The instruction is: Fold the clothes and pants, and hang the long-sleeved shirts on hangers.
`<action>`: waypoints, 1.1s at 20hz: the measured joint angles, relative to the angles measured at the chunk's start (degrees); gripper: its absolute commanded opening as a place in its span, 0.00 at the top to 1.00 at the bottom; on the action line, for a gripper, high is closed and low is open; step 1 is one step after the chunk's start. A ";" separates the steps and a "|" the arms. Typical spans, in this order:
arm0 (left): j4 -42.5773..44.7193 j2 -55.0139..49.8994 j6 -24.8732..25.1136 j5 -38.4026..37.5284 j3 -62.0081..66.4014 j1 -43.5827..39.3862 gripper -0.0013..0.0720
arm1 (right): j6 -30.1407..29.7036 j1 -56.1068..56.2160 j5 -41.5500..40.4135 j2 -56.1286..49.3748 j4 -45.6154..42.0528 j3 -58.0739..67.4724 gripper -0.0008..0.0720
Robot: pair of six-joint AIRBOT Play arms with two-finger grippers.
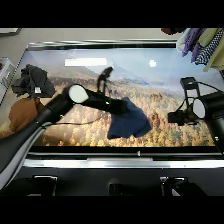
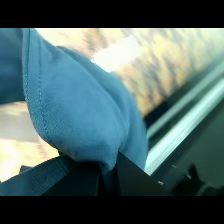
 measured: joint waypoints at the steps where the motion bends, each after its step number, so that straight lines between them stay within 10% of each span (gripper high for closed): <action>1: -0.37 -1.62 -0.37 0.72 0.13 -2.08 0.96 | 0.26 0.00 0.90 0.87 -1.68 0.00 0.73; 3: -0.63 -5.40 -1.90 1.38 0.28 -4.87 0.89 | 0.79 0.00 1.70 2.03 -3.82 -0.04 0.71; 7: -0.37 -10.10 -5.95 -0.35 0.50 -4.52 0.23 | 4.13 0.00 -1.66 2.91 -4.39 -1.68 0.33; 15: 7.87 -3.26 -7.67 -12.59 1.03 9.25 0.23 | 12.70 -9.09 -12.24 -1.18 8.59 -3.48 0.31; 22: 12.68 0.83 -4.74 -21.77 0.94 14.78 0.24 | -9.01 -23.45 -22.03 -18.60 45.31 -3.52 0.31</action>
